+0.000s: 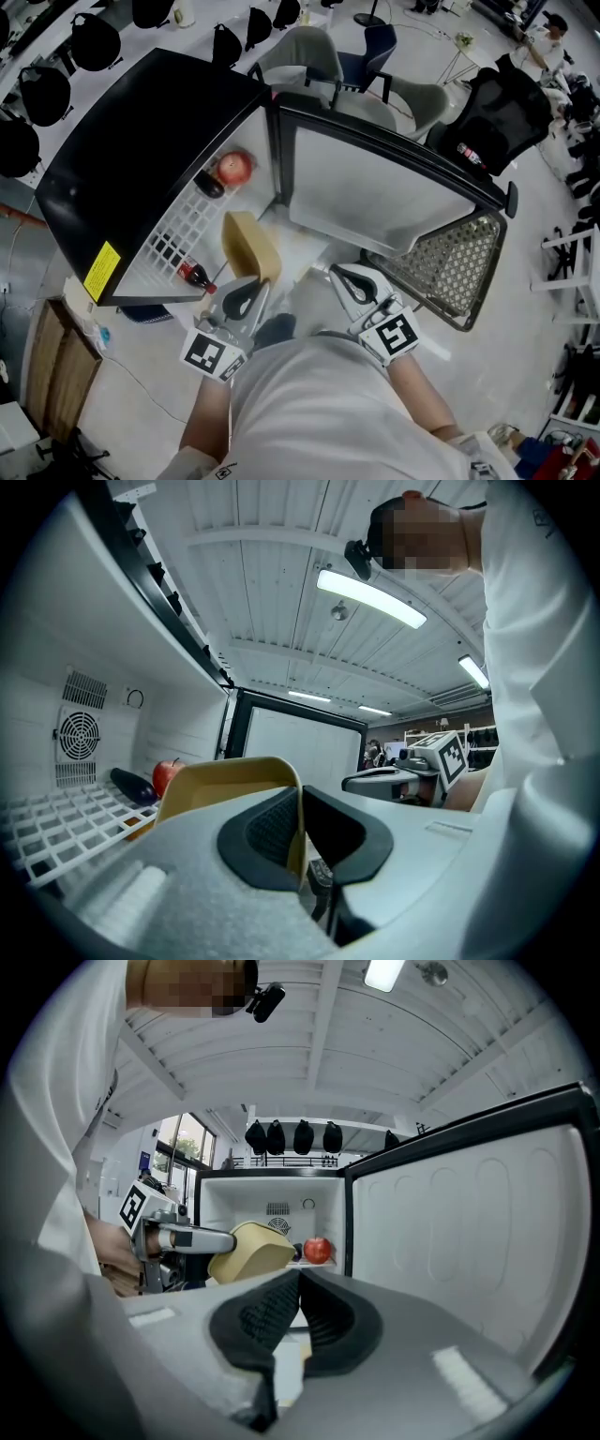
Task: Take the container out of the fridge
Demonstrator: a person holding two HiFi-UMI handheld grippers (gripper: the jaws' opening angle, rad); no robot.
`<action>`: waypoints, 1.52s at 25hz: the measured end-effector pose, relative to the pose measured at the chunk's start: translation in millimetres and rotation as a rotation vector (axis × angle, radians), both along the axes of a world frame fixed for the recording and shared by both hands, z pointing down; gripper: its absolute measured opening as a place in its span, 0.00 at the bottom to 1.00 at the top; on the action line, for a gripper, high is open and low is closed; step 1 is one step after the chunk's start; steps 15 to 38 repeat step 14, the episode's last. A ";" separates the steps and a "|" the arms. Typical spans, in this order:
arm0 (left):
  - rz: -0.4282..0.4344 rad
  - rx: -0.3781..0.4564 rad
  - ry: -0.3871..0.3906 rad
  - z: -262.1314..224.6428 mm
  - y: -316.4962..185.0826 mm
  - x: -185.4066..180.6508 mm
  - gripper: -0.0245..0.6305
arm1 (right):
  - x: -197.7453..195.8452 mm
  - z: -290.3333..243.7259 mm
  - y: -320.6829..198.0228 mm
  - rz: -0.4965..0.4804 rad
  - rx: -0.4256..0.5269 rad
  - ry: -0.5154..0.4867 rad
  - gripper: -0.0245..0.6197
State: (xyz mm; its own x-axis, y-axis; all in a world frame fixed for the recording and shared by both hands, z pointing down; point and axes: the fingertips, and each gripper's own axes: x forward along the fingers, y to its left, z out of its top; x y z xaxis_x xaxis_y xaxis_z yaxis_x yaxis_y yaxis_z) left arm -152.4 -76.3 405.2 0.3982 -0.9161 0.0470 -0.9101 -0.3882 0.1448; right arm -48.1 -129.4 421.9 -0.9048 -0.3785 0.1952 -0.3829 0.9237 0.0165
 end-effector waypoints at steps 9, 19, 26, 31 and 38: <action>0.003 -0.016 0.003 5.3 -6.5 -0.1 0.07 | 3.4 2.2 -4.1 0.008 0.003 0.003 0.04; 0.010 -0.032 0.008 8.4 -8.8 2.7 0.07 | 4.9 -0.1 -7.9 0.019 0.007 0.006 0.04; 0.010 -0.032 0.008 8.4 -8.8 2.7 0.07 | 4.9 -0.1 -7.9 0.019 0.007 0.006 0.04; 0.010 -0.032 0.008 8.4 -8.8 2.7 0.07 | 4.9 -0.1 -7.9 0.019 0.007 0.006 0.04; 0.010 -0.032 0.008 8.4 -8.8 2.7 0.07 | 4.9 -0.1 -7.9 0.019 0.007 0.006 0.04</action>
